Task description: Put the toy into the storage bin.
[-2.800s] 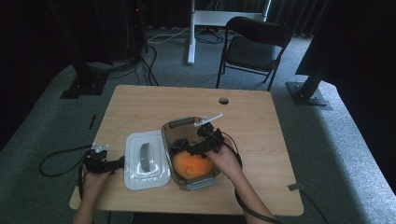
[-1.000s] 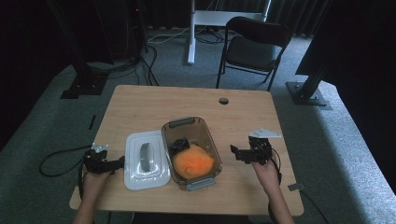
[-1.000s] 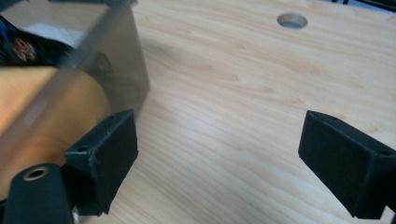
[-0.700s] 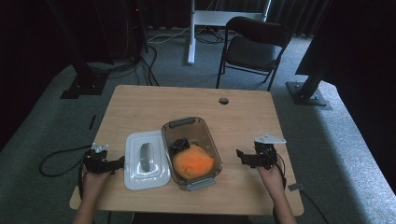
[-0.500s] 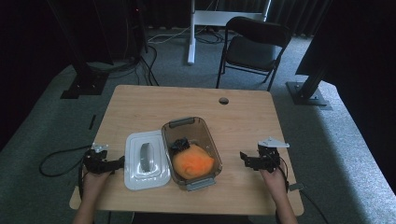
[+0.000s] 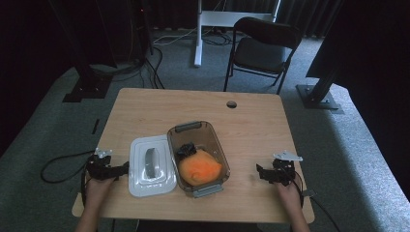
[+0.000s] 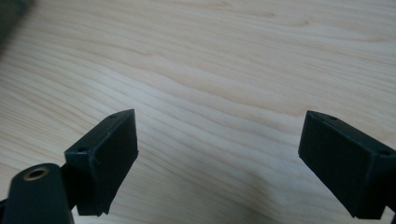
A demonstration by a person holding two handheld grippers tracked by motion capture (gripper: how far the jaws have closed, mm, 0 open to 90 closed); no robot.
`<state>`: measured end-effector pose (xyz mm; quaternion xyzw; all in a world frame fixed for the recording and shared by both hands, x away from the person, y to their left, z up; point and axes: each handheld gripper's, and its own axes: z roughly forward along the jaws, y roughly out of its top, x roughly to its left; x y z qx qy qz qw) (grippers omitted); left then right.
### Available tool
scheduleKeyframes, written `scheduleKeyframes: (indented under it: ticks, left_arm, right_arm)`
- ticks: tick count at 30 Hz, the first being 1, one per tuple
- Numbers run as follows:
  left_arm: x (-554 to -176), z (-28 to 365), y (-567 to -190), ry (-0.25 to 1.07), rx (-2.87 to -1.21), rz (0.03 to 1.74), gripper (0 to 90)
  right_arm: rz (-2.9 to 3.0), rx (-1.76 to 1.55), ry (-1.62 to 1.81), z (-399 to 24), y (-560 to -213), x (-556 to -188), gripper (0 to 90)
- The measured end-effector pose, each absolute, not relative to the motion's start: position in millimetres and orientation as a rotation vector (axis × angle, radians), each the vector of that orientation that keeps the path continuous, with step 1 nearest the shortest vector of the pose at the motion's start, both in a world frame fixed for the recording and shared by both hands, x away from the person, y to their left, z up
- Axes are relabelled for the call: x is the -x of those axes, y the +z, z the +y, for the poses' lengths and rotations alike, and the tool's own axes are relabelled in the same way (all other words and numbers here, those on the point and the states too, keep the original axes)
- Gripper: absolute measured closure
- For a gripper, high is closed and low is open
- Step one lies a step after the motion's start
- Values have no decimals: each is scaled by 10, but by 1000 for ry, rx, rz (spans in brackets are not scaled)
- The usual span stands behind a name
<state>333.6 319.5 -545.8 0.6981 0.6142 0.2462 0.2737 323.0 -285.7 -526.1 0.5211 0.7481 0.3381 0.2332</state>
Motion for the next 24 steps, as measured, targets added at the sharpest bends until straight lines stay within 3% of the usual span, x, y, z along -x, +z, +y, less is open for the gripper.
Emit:
scheduleKeyframes:
  ticks: [24]
  left_arm:
    - [-3336, 3195, -5458, 662, -1877, 1652, 7]
  right_arm:
    - [1925, -1573, 812, -3044, -5497, -3162, 107]
